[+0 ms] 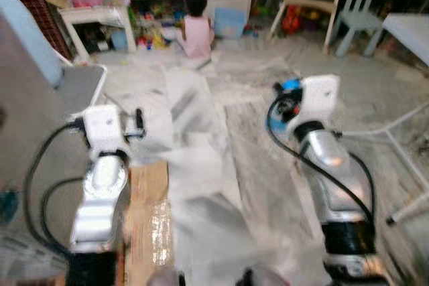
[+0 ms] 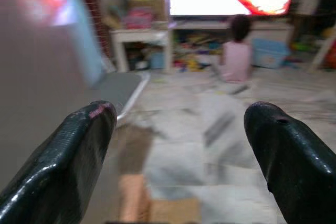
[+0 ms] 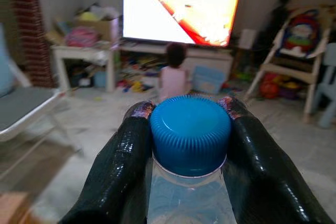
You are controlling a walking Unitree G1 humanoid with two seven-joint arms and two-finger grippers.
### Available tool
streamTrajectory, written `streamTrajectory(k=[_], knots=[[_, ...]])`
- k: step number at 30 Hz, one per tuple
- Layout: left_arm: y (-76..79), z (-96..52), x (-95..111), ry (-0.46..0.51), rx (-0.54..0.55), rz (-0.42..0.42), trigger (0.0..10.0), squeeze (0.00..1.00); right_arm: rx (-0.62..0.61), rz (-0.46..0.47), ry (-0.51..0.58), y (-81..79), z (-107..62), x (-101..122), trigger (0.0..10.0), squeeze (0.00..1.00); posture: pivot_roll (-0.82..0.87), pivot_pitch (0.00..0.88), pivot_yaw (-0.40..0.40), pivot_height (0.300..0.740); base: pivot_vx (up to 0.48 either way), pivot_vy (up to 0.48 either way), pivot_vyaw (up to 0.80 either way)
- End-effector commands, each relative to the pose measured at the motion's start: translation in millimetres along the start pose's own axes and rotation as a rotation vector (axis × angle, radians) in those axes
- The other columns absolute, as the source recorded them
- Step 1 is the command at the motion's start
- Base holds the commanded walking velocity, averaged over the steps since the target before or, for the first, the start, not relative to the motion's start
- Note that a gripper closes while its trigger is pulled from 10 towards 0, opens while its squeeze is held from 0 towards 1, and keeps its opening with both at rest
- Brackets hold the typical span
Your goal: Restocking fridge
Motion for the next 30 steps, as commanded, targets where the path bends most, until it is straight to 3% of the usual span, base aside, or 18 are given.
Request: streamTrajectory(k=[1, 7, 9, 13, 20, 22, 30], knots=[[0.0, -2.5, -1, -0.005, 0.007, 0.006, 10.0, 0.0, -0.01, 0.009, -0.022, 11.1, -6.7, -8, 10.0, 0.0, 0.03, 0.0, -0.012, 0.74, -0.337, 0.281, 0.0], [-15.7, -11.3, -2, 0.013, 0.042, 0.037, 10.0, 0.0, -0.02, -0.031, -0.097, 22.1, -20.6, -28, 10.0, 0.0, 0.03, 0.0, -0.014, 0.74, -0.224, 0.186, 0.0], [-18.2, -14.3, -2, 0.027, 0.043, 0.041, 10.0, 0.0, -0.036, -0.114, -0.099, 26.7, -22.4, -30, 10.0, 0.0, 0.03, 0.0, -0.013, 0.74, 0.0, 0.0, 0.0], [-37.8, -15.5, -8, 0.008, 0.131, 0.047, 10.0, 0.0, -0.045, -0.07, -0.087, 28.2, -19.8, -27, 10.0, 0.0, 0.03, 0.0, -0.011, 0.74, 0.0, 0.0, 0.0], [-65.4, -6.5, -16, -0.038, 0.246, 0.03, 10.0, 0.0, -0.035, -0.083, -0.071, 28.1, -21.1, -22, 10.0, 0.0, 0.02, 0.0, -0.015, 0.74, 0.0, 0.0, 0.0], [-65.4, -1.2, -17, -0.044, 0.237, 0.002, 10.0, 0.0, -0.021, -0.057, -0.071, 26.7, -22.6, -21, 10.0, 0.0, 0.02, 0.0, -0.015, 0.74, 0.0, 0.0, 0.0], [-37.2, 28.5, -6, -0.017, 0.122, -0.079, 10.0, 0.0, 0.061, 0.008, -0.049, 11.1, -27.2, -12, 10.0, 0.0, 0.0, 0.0, -0.016, 0.74, 0.0, 0.0, 0.0]])
Point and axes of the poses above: a point about 5 cm out from each wrist's last joint towards the gripper, its own z axis pointing out of the wrist towards the gripper, its own x axis along the axis of the wrist's last joint, y = z × x, the point moved 5 cm from there along z, pointing out of the wrist towards the gripper, and after that the axes turned 5 degrees about -z, right-handed, at the moved point
